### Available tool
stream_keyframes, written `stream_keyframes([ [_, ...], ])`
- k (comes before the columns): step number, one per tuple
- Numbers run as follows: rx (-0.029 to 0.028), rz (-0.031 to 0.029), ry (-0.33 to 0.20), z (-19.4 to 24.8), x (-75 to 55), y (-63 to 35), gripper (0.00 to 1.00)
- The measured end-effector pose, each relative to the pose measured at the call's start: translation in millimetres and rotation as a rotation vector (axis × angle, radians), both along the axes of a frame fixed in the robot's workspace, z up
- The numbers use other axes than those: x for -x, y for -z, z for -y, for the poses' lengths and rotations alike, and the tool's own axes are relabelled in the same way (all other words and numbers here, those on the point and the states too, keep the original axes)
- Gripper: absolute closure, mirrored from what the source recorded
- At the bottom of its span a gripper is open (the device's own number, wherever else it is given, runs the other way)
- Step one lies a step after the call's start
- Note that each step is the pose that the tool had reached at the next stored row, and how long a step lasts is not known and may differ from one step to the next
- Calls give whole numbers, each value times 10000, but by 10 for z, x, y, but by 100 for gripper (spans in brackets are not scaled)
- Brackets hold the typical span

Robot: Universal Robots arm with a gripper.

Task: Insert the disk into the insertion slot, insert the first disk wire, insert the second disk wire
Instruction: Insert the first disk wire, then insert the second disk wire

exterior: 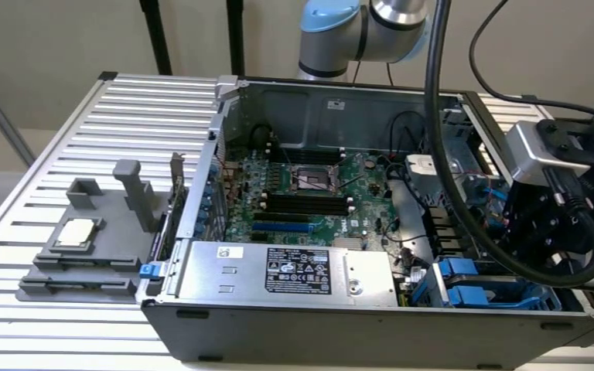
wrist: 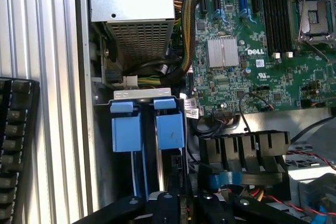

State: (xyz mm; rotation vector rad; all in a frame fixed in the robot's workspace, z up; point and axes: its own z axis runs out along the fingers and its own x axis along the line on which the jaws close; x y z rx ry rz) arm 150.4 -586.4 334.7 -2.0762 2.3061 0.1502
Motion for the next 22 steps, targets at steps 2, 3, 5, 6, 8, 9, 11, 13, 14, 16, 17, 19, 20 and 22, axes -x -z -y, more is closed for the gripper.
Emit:
stream_keyframes([
  [2, 9, -2, 2, 1, 1, -22, 75],
  [3, 6, -3, 2, 2, 1, -44, 75],
  [5, 8, -4, 3, 4, 1, -96, 75],
  [6, 7, -4, 2, 7, 2, -128, 75],
  [8, 8, -4, 3, 13, 13, -172, 75],
  [9, 7, -4, 2, 15, 30, -179, 75],
  [11, 7, -4, 2, 17, 88, -180, 75],
  [13, 5, -4, 3, 18, 109, -180, 75],
  [14, 7, -4, 2, 18, 110, -181, 75],
  [16, 7, -4, 2, 18, 110, -181, 75],
  [17, 6, -4, 2, 18, 110, -181, 75],
  [19, 7, -4, 2, 18, 110, -181, 75],
  [20, 6, -4, 2, 18, 110, -181, 75],
  [22, 6, -4, 2, 18, 110, -181, 75],
])
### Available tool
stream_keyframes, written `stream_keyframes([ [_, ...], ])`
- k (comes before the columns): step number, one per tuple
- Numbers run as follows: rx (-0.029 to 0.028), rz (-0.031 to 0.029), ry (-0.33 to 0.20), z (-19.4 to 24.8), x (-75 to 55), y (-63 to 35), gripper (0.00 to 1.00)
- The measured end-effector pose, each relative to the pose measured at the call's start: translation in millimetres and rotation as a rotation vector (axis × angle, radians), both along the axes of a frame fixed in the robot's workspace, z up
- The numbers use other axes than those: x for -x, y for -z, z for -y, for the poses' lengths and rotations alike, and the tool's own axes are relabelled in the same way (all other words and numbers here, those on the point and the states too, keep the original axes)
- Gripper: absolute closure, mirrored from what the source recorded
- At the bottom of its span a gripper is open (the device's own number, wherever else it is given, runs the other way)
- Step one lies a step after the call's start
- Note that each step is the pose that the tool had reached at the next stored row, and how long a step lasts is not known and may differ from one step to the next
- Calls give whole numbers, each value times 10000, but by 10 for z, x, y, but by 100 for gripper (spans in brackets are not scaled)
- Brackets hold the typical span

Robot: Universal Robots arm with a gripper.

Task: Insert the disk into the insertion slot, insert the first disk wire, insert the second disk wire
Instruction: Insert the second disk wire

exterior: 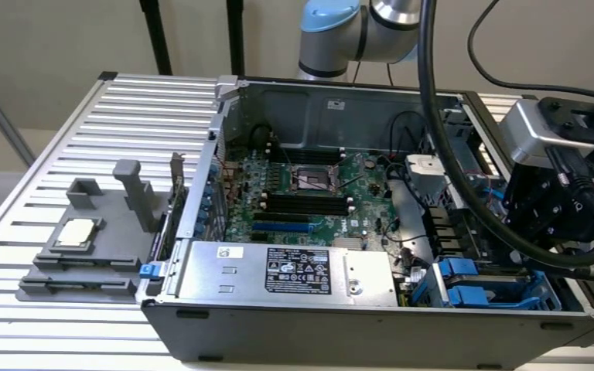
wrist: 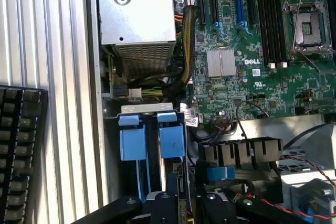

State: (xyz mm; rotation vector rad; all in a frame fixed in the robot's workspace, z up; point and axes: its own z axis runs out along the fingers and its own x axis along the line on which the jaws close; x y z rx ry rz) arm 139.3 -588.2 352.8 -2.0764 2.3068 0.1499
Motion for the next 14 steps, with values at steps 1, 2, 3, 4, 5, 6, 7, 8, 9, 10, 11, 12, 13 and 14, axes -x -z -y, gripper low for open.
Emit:
stream_keyframes([
  [1, 0, 0, 0, 0, 0, 0, 75],
  [2, 0, 0, 0, 0, 0, 0, 75],
  [3, 0, 0, 0, 0, 0, 0, 75],
  [4, 0, 0, 0, 0, 0, 0, 75],
  [5, 1, 0, 0, 0, 0, 0, 75],
  [6, 0, 0, 0, 0, 0, 0, 75],
  [7, 0, 0, 0, 0, 0, 0, 75],
  [8, 1, 1, 0, 0, 0, -4, 75],
  [9, -3, -3, 0, 0, -2, -39, 75],
  [10, -5, -9, 1, 1, -4, -84, 75],
  [11, -5, -16, 1, 2, -8, -137, 75],
  [12, -4, -19, 1, 3, -10, -182, 75],
  [13, -6, -24, 0, 4, -12, -245, 75],
  [14, -3, -27, 1, 6, -13, -290, 75],
])
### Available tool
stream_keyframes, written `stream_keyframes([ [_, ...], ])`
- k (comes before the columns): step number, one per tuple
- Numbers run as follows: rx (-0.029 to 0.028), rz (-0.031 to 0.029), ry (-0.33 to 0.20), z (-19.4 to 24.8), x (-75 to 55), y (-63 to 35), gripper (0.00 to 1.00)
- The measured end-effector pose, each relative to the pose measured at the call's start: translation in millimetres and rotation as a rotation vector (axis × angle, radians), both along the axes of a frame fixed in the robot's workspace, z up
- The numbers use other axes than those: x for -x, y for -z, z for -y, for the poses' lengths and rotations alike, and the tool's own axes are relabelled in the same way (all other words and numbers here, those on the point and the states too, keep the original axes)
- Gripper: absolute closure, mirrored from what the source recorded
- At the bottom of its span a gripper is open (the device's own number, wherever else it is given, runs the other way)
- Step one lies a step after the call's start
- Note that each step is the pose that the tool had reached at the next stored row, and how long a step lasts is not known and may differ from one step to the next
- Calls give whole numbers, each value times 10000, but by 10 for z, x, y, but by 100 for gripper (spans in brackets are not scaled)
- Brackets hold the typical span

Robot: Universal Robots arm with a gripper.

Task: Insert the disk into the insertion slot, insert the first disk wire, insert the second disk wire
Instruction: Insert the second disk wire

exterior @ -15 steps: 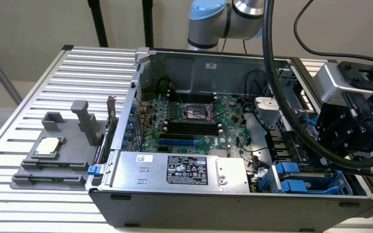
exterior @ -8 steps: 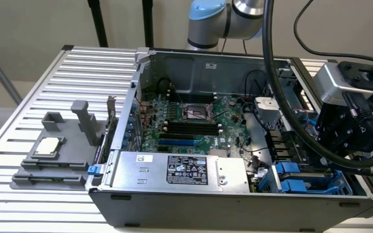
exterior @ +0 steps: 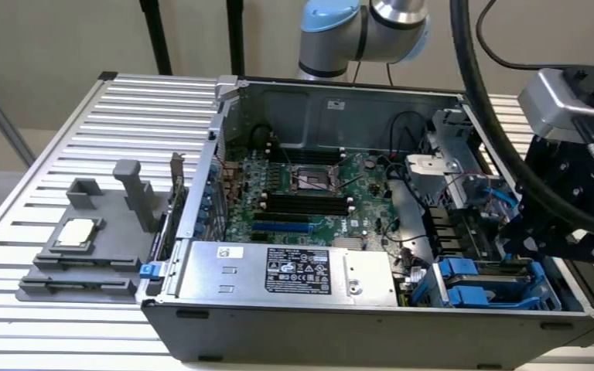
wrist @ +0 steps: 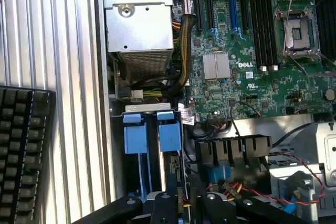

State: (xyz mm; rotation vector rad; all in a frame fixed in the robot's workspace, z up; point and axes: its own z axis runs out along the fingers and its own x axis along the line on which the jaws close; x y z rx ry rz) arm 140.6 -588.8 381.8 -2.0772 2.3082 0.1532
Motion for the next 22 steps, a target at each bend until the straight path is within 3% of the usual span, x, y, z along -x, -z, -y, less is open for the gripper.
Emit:
stream_keyframes([
  [1, -3, -5, 0, 1, -2, -134, 75],
  [4, -2, -4, -1, -12, 4, -136, 75],
  [7, 4, -5, -1, -87, 17, -136, 75],
  [8, 18, -4, -1, -147, 23, -134, 75],
  [9, 306, 2, -1, -215, 25, -121, 75],
  [12, 718, 4, -1, -236, 25, -111, 75],
  [13, 795, 4, 0, -241, 25, -103, 75],
  [15, 851, 4, -1, -251, 25, -82, 75],
  [22, 928, 4, 0, -282, 22, -27, 75],
])
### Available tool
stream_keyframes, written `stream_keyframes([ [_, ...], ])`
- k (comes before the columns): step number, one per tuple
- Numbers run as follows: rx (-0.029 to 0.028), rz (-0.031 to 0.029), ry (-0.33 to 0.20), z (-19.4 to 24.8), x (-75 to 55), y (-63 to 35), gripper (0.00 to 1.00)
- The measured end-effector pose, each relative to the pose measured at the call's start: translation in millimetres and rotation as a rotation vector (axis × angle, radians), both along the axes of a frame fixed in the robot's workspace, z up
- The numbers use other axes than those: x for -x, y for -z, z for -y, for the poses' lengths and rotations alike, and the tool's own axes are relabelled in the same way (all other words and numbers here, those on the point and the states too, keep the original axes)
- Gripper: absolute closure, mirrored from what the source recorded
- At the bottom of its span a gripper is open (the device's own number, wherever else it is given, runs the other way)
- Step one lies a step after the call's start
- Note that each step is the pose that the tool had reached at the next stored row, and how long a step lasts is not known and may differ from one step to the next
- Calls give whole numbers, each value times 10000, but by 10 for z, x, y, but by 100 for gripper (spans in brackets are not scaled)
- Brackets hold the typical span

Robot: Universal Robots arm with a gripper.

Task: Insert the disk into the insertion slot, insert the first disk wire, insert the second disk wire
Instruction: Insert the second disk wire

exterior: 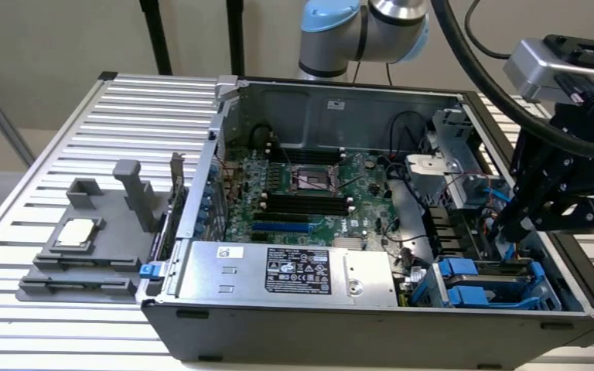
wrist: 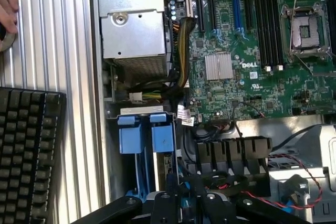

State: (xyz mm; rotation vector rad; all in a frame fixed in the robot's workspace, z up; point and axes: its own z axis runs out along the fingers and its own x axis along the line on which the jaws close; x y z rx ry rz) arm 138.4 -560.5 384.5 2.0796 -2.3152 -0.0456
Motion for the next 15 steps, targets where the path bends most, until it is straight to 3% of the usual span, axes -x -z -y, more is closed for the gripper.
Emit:
stream_keyframes([
  [15, 173, 0, 0, -35, -25, 74, 78],
])
